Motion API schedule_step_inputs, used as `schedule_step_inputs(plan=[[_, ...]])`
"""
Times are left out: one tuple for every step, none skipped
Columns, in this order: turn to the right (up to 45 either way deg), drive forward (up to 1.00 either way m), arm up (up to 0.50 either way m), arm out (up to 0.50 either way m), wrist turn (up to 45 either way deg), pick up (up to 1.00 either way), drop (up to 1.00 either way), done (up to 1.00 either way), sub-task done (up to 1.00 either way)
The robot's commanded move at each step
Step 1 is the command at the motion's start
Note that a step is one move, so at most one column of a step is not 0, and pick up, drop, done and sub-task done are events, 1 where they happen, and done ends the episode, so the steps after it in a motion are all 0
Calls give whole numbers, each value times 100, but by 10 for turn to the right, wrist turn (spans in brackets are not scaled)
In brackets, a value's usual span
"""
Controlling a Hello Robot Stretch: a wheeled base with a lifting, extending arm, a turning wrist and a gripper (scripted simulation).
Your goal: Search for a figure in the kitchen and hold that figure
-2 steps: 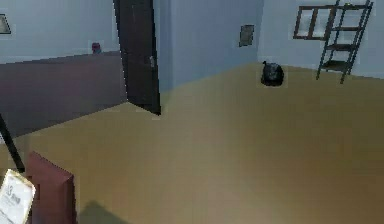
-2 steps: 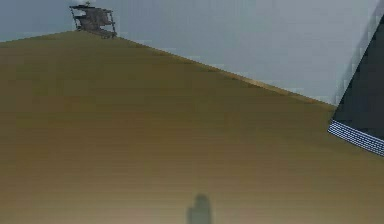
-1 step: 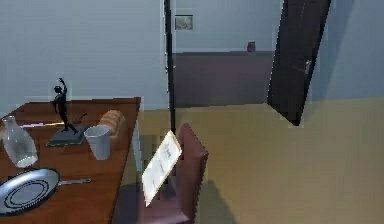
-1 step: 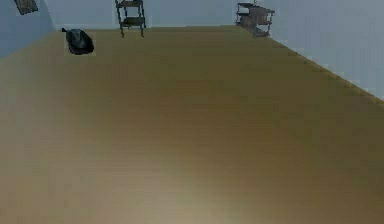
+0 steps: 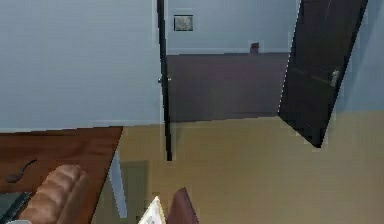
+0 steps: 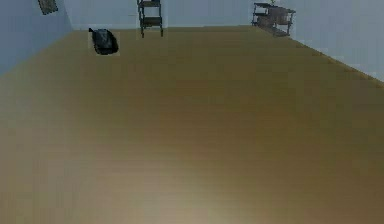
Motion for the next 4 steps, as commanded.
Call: schedule_step_inputs(plan=[[-450,0,0,0,0,0,0,0,0],[-450,0,0,0,0,0,0,0,0],[-450,0,0,0,0,0,0,0,0],[0,0,50,0,0,0,0,0,0]])
